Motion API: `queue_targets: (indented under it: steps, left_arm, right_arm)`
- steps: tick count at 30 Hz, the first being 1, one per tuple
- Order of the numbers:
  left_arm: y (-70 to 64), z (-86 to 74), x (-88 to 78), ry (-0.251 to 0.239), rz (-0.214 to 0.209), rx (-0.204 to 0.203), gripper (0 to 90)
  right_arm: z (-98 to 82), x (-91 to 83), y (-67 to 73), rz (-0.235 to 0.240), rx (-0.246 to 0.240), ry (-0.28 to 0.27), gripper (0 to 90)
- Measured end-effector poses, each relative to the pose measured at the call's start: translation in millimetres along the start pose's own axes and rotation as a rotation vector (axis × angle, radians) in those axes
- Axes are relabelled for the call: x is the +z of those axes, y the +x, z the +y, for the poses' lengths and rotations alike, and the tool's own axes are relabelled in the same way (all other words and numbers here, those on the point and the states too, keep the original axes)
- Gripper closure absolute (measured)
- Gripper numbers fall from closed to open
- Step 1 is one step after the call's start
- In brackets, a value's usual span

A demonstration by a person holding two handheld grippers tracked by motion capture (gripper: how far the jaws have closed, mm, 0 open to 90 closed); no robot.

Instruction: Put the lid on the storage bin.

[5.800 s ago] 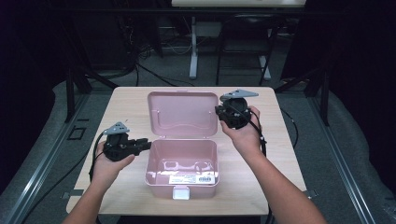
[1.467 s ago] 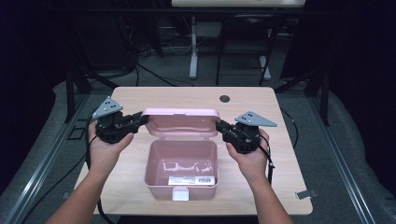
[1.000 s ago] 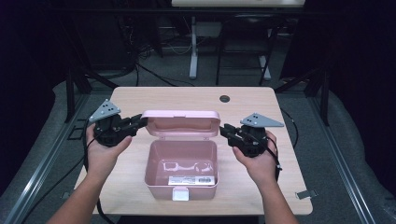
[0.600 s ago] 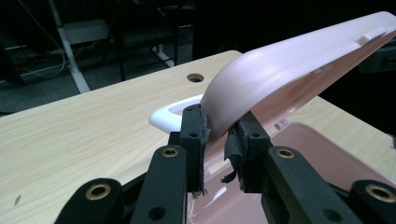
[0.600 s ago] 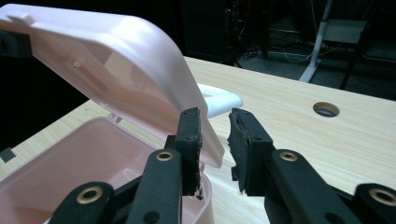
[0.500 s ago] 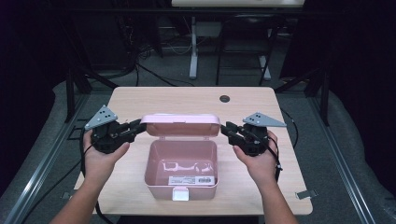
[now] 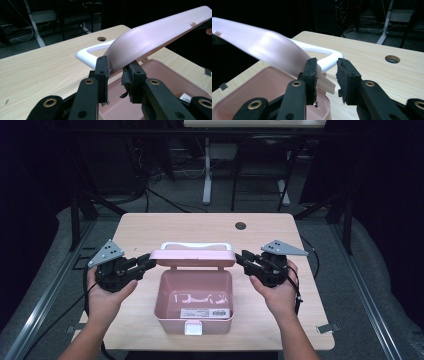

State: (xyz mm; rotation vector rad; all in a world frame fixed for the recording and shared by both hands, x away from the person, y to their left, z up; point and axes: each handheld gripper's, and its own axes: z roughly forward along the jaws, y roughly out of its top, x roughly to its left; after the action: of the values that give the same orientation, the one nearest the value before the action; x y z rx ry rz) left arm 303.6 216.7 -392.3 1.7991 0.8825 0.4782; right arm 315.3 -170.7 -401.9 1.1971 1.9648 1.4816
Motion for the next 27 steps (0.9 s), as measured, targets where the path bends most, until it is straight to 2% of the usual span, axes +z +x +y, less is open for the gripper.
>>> queue_targets:
  steps: [3, 9, 27]
  left_arm:
    - [-1.7, -2.7, -0.8, -0.007, 0.006, 0.002, 73.9]
    - [-5.0, -10.3, -5.0, -0.017, -0.008, -0.013, 73.7]
    - [-13.6, -26.9, -13.9, 0.001, -0.019, 0.004, 73.0]
  right_arm:
    - [0.5, -1.0, 1.0, 0.006, -0.001, -0.004, 68.5]
    - [0.3, -0.2, 1.4, 0.003, -0.005, -0.001, 67.3]
    - [-2.4, 3.9, -0.8, 0.001, -0.003, 0.013, 62.6]
